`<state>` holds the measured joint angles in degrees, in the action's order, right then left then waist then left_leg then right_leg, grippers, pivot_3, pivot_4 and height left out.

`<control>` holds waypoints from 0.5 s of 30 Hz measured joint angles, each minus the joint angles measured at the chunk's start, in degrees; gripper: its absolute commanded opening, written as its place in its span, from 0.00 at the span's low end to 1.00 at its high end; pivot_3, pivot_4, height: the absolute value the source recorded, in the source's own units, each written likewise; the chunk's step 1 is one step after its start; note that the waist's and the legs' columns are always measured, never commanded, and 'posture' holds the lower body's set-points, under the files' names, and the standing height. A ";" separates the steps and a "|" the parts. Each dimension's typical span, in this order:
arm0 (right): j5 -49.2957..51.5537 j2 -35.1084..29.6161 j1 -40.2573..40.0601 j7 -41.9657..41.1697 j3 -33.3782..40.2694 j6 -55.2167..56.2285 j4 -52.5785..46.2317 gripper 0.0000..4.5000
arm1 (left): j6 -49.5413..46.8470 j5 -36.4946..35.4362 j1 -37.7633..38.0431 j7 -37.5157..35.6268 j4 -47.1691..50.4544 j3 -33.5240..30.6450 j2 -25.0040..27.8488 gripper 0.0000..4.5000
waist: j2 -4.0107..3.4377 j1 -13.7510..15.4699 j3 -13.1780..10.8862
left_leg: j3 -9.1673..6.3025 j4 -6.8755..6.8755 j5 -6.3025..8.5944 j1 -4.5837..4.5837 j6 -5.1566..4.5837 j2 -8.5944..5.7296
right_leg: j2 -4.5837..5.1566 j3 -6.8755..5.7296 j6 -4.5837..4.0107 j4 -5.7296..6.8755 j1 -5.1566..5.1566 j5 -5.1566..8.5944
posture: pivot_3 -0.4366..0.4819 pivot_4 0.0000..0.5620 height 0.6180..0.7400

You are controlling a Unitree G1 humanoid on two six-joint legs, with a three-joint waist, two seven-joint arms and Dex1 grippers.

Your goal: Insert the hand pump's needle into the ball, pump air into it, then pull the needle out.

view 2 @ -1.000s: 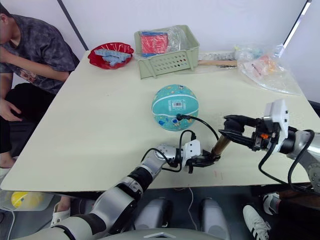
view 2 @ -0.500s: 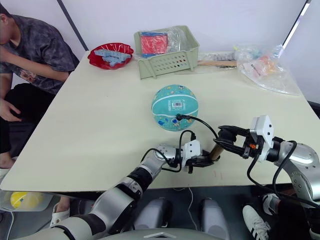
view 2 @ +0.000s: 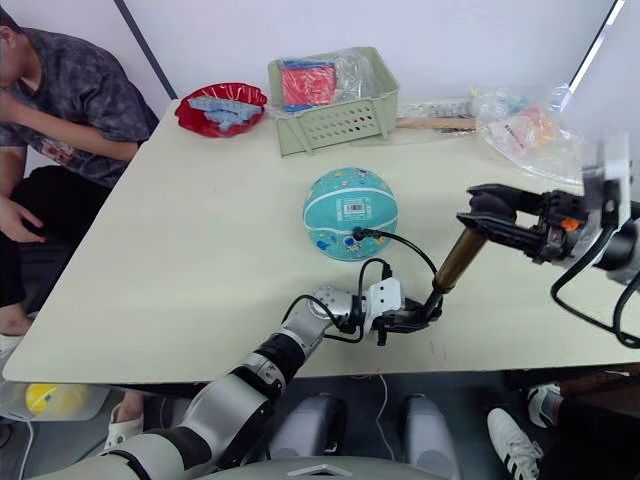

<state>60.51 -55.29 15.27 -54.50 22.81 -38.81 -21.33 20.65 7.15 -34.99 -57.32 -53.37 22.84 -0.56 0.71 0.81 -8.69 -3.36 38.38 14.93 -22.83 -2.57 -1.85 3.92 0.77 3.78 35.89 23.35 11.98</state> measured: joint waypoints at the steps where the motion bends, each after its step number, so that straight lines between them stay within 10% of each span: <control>1: 1.03 -0.63 0.96 0.00 0.73 -0.87 0.02 0.38 | 0.00 -0.02 0.10 0.00 0.03 0.00 0.01 0.24 | 0.01 0.03 0.00 | -0.02 0.00 0.00 0.00 0.00 0.01 | 0.00 -0.02 0.00 0.00 0.00 0.00 | 0.48 0.27 0.98; 15: 0.46 -3.11 2.20 -2.17 1.26 -3.54 0.77 0.38 | -0.01 -0.05 0.20 0.05 0.18 0.15 -0.06 0.24 | 0.01 0.09 0.01 | -0.03 0.00 0.00 -0.04 0.00 -0.01 | 0.09 -0.04 0.00 0.00 0.02 0.00 | 0.48 0.27 0.98</control>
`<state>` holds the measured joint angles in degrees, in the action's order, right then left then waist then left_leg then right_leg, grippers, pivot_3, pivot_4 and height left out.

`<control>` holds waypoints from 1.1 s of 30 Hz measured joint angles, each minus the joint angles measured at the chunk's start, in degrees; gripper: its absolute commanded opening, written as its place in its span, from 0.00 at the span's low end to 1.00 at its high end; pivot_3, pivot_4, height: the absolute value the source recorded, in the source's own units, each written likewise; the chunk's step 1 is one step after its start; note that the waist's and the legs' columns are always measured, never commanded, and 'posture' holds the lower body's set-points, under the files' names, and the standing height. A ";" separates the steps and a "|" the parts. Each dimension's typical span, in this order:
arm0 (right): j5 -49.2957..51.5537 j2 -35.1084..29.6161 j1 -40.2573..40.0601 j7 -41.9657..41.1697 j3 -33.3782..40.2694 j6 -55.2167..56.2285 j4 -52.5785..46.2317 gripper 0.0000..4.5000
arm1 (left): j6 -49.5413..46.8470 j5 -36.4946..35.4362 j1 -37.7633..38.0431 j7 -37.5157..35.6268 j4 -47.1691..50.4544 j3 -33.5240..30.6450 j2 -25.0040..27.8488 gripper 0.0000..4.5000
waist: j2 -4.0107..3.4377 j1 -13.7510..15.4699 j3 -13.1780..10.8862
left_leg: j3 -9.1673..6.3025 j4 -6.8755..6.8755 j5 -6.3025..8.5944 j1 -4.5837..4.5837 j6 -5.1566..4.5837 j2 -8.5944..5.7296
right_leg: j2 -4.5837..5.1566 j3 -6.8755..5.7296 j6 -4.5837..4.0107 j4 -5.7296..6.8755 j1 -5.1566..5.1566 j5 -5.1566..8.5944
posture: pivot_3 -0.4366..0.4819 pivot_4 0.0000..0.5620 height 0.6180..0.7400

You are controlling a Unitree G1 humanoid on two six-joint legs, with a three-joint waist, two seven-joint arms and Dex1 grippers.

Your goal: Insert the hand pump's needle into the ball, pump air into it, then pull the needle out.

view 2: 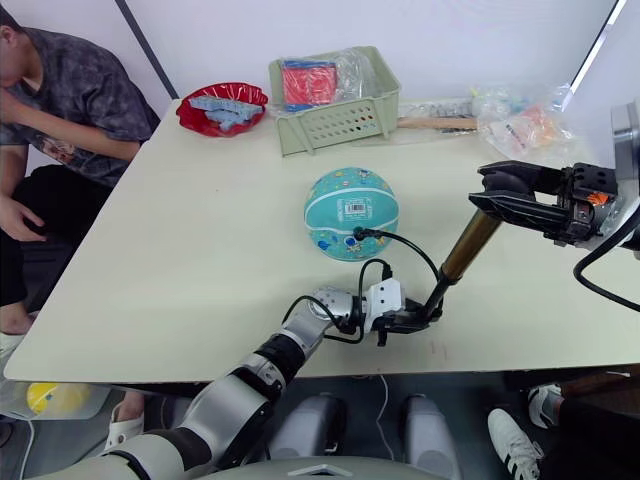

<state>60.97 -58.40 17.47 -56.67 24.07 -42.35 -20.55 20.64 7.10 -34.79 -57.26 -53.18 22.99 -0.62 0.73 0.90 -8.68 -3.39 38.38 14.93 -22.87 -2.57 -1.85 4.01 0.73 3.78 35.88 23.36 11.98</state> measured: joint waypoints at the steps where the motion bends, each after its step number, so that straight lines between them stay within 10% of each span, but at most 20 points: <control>1: -1.99 0.34 -1.74 -0.69 -0.86 1.79 -0.93 0.38 | 0.00 0.00 0.03 0.03 0.00 0.00 0.02 0.24 | 0.04 0.01 0.03 | -0.01 0.00 0.00 0.01 0.00 0.00 | -0.01 -0.02 0.00 0.00 -0.01 0.00 | 0.48 0.27 0.98; 20: -24.71 13.85 -14.92 0.45 -18.08 21.51 0.11 0.37 | -0.13 0.23 0.23 0.73 -0.30 0.06 0.04 0.24 | 0.37 -0.06 0.31 | -0.04 0.02 0.00 0.27 0.00 0.01 | -0.14 -0.04 0.02 0.01 -0.21 0.01 | 0.48 0.27 0.98; 33: -22.67 13.55 -14.66 1.02 -15.83 18.53 -0.73 0.37 | -0.10 0.32 -0.01 0.70 -0.82 0.06 -0.40 0.24 | 0.30 0.02 0.31 | -0.06 0.02 0.00 0.24 0.00 -0.01 | -0.13 -0.05 0.01 0.00 -0.21 0.01 | 0.48 0.27 0.98</control>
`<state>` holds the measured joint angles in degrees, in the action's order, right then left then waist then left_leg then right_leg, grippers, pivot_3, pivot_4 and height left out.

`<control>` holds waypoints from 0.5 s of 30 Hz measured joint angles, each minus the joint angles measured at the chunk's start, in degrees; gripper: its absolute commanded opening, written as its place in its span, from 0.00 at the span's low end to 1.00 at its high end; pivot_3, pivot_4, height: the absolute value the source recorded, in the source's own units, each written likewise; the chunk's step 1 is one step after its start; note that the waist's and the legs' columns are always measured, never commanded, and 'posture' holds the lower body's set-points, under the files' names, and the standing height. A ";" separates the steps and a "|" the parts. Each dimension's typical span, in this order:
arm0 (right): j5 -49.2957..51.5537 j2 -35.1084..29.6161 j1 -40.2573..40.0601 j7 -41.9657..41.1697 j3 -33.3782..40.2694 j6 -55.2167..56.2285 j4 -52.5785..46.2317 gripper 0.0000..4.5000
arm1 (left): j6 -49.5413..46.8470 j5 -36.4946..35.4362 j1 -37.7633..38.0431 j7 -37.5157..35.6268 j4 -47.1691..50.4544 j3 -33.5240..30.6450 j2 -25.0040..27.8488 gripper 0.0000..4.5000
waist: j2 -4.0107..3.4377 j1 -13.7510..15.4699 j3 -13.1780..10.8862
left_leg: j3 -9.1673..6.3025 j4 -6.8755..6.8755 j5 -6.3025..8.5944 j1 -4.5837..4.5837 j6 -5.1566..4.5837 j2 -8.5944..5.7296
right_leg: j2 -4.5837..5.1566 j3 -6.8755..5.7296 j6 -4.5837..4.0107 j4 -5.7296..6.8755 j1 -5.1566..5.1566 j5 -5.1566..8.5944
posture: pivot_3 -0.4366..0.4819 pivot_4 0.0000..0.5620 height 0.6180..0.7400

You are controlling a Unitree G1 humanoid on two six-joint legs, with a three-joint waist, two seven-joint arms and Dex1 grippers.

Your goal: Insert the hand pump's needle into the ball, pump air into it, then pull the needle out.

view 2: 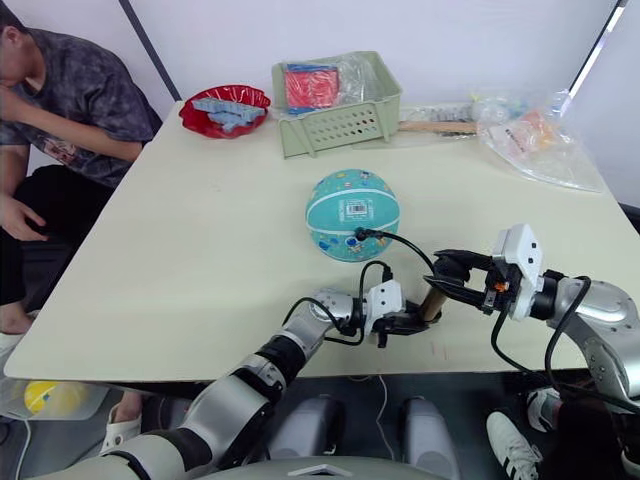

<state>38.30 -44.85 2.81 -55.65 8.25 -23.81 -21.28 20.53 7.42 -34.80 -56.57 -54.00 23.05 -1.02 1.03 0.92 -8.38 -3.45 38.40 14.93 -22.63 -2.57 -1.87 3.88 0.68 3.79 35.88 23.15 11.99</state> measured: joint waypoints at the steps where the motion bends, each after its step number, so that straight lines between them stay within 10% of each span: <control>1: 1.25 -0.40 0.32 0.11 0.93 -1.64 -0.07 0.37 | 0.02 0.00 -0.03 -0.04 -0.12 0.00 -0.10 0.24 | -0.04 0.05 -0.03 | -0.01 0.00 0.00 -0.03 0.00 -0.01 | 0.02 -0.01 0.00 0.00 0.01 0.00 | 0.48 0.27 0.98; 15: 20.24 -10.37 10.84 2.07 14.17 -18.00 -1.80 0.37 | 0.83 -0.05 -0.61 -0.17 -0.99 -0.01 -0.29 0.24 | -0.23 0.08 -0.20 | 0.01 0.00 0.00 -0.16 0.00 -0.08 | 0.12 -0.01 0.01 -0.02 0.09 0.00 | 0.48 0.27 0.98</control>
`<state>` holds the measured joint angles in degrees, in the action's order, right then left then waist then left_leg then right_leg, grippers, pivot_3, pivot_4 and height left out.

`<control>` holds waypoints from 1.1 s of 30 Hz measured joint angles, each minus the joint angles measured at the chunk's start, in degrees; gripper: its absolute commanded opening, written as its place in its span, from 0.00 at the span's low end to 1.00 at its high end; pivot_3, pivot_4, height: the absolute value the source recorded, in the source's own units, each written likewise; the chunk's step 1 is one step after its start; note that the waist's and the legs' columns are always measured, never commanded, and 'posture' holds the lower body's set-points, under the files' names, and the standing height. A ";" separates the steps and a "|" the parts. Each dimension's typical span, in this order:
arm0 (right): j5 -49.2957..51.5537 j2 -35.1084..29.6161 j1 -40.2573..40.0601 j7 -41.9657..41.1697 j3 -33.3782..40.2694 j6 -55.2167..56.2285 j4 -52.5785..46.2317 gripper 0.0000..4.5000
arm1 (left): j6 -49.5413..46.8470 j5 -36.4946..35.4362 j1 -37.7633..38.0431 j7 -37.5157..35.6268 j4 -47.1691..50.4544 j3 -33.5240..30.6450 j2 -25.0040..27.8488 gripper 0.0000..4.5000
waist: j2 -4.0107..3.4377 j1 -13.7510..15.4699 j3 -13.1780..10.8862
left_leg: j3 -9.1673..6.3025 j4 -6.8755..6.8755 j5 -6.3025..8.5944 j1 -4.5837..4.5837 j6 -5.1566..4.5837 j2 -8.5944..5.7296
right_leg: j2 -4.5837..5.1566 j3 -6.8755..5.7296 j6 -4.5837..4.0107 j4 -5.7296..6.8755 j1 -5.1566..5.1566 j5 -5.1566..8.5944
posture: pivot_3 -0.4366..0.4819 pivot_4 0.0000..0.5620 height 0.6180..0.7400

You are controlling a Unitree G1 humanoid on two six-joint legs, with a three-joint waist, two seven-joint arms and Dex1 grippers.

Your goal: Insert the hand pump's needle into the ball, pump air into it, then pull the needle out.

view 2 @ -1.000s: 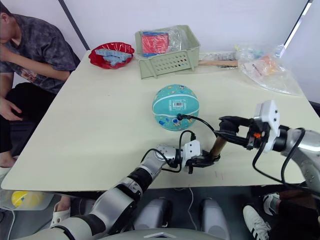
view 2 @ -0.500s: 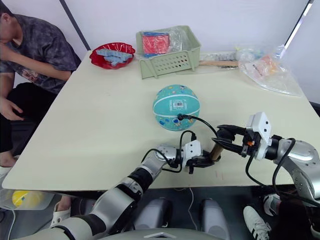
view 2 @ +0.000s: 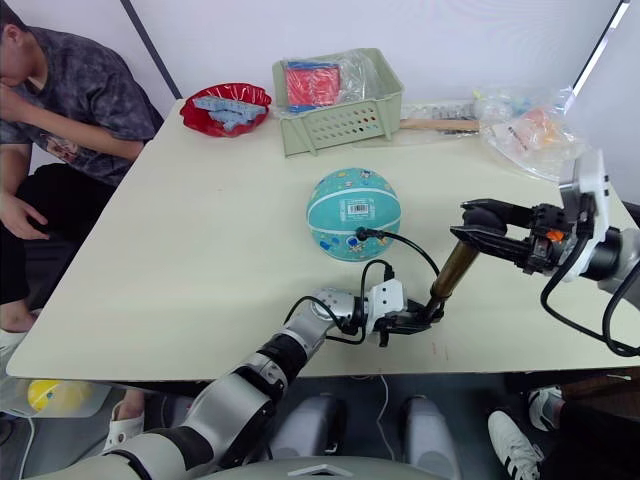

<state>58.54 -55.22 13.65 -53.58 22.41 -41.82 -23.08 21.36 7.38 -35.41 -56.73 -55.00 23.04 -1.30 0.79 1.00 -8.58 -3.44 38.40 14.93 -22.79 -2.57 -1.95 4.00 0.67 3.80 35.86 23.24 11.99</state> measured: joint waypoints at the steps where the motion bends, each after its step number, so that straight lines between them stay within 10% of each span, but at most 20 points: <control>1: 0.58 -1.00 0.70 -0.25 0.57 -0.62 0.13 0.37 | 0.13 0.00 -0.04 0.02 -0.11 0.00 -0.04 0.24 | -0.01 0.01 0.00 | 0.01 0.00 0.00 0.00 0.00 0.00 | 0.00 0.01 0.00 0.00 0.01 0.00 | 0.48 0.27 0.98; 14: 1.65 -3.51 2.44 -0.44 2.05 -2.04 -0.71 0.37 | 0.55 0.08 -0.12 0.24 -0.80 0.00 -0.29 0.24 | 0.01 0.20 0.01 | 0.00 0.00 0.00 -0.06 0.00 0.00 | 0.04 0.01 0.00 -0.01 0.05 0.00 | 0.48 0.27 0.98; 33: -23.72 13.12 -12.37 -1.14 -17.17 23.22 4.13 0.37 | 0.81 0.41 -0.28 0.97 -1.91 -0.02 -0.11 0.24 | 0.56 -0.11 0.59 | -0.09 0.02 0.00 0.31 0.00 0.03 | -0.05 -0.09 0.02 0.00 -0.25 0.01 | 0.48 0.27 0.98</control>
<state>34.81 -42.10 1.28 -54.72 5.24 -18.59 -18.96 22.17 7.79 -35.69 -55.77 -56.91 23.02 -1.41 1.35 0.89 -7.99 -3.53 38.42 14.93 -22.48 -2.57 -1.92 3.95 0.58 3.82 35.86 22.99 12.00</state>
